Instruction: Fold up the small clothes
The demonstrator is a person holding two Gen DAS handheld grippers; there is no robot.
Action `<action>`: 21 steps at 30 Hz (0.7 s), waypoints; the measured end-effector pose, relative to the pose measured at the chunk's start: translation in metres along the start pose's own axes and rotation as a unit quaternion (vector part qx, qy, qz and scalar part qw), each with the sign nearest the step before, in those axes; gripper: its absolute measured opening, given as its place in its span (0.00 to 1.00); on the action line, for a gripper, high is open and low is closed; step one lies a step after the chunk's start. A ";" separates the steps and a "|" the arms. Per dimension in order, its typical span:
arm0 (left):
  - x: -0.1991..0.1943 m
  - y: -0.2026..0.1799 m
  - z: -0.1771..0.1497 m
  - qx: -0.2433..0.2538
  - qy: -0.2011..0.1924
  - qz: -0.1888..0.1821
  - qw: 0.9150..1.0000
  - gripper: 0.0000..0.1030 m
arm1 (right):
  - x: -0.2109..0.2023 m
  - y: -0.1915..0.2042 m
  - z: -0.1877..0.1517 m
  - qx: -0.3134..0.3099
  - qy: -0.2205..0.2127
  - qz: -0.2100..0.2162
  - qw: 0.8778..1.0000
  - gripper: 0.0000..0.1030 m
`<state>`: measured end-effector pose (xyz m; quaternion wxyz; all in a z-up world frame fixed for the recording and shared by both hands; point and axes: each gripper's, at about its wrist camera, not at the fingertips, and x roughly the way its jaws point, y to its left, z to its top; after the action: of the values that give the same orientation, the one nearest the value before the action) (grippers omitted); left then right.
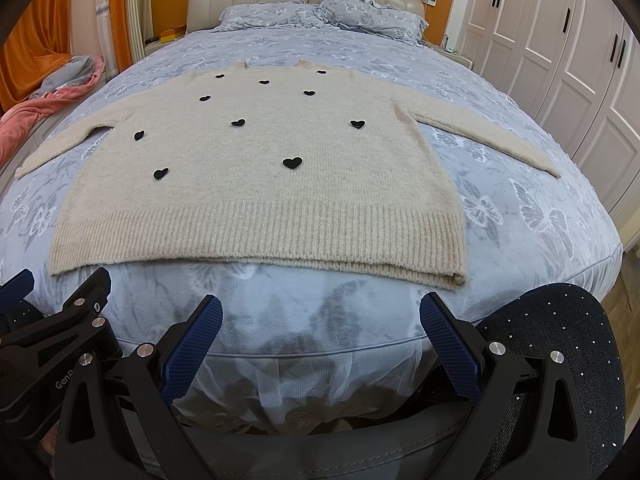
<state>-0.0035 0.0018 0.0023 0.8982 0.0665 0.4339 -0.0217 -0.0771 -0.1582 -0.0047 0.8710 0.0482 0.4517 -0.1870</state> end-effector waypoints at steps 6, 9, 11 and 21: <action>0.002 0.001 0.000 -0.002 0.003 -0.001 1.000 0.91 | 0.002 -0.002 0.002 0.004 0.006 0.006 1.000 0.95; 0.003 0.002 0.000 -0.004 0.005 -0.003 1.000 0.91 | 0.007 -0.005 0.003 0.012 0.012 0.015 1.000 0.95; 0.005 0.002 0.000 -0.005 0.008 -0.003 1.000 0.92 | 0.010 -0.006 0.005 0.017 0.015 0.021 1.000 0.95; 0.005 0.057 0.059 -0.078 -0.005 0.004 0.997 0.94 | 0.048 -0.140 0.114 0.144 -0.025 0.051 0.988 0.94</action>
<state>0.0508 0.0500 0.0408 0.9029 -0.0019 0.4296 0.0155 -0.0157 -0.3306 0.0356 0.8745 0.1914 0.3951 -0.2063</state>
